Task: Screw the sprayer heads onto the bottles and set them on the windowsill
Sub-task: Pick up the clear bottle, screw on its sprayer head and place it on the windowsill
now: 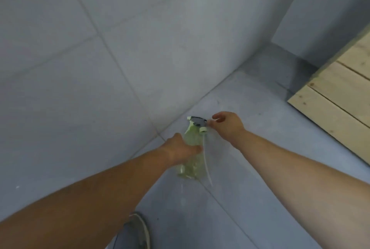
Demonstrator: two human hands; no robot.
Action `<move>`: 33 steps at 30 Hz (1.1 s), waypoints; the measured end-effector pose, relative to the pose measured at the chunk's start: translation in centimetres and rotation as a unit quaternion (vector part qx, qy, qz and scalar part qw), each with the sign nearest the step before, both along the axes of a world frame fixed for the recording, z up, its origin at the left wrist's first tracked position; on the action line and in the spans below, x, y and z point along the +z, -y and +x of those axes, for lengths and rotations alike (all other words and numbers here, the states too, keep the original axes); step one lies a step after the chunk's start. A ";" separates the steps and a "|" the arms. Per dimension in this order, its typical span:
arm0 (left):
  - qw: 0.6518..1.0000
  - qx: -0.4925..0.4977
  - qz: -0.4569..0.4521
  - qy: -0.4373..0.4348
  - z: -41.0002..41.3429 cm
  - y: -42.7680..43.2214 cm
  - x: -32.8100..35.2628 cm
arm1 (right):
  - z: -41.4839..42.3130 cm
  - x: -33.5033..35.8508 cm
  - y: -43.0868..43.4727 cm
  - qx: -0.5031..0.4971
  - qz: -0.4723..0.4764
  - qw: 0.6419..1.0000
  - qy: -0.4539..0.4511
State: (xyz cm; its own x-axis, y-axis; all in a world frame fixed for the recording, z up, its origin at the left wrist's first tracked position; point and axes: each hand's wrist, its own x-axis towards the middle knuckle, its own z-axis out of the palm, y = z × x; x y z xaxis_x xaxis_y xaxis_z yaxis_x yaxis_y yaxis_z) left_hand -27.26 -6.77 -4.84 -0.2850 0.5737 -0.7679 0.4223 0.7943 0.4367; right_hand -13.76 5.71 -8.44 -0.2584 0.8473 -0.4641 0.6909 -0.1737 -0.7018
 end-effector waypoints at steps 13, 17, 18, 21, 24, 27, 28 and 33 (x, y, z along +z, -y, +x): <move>0.995 0.069 -0.042 0.060 -0.6 0.6 -4.6 | -3.4 -2.6 -0.9 0.067 -0.032 0.991 0.113; 0.996 0.063 -0.036 0.056 -0.4 1.0 -3.7 | -2.5 -2.1 -0.1 0.012 -0.082 0.994 0.065; 0.996 0.062 -0.031 0.062 -0.2 1.0 -3.4 | -2.0 -1.8 0.0 0.005 -0.090 0.995 0.054; 0.996 0.041 -0.011 0.082 0.7 0.9 -1.7 | 0.0 0.3 0.2 -0.026 -0.092 0.995 0.007; 0.996 0.026 0.015 0.088 1.4 0.4 0.6 | 2.5 3.2 -0.1 -0.090 -0.096 0.989 -0.064; 0.996 0.000 0.049 0.079 2.5 -0.1 4.4 | 5.4 7.8 -0.4 -0.108 -0.089 0.982 -0.126; 0.995 -0.010 0.061 0.075 2.8 -0.2 5.9 | 6.3 9.7 -0.4 -0.115 -0.080 0.980 -0.143; 0.988 -0.046 0.125 0.072 3.2 0.8 13.8 | 10.0 19.7 -0.8 -0.151 0.001 0.967 -0.207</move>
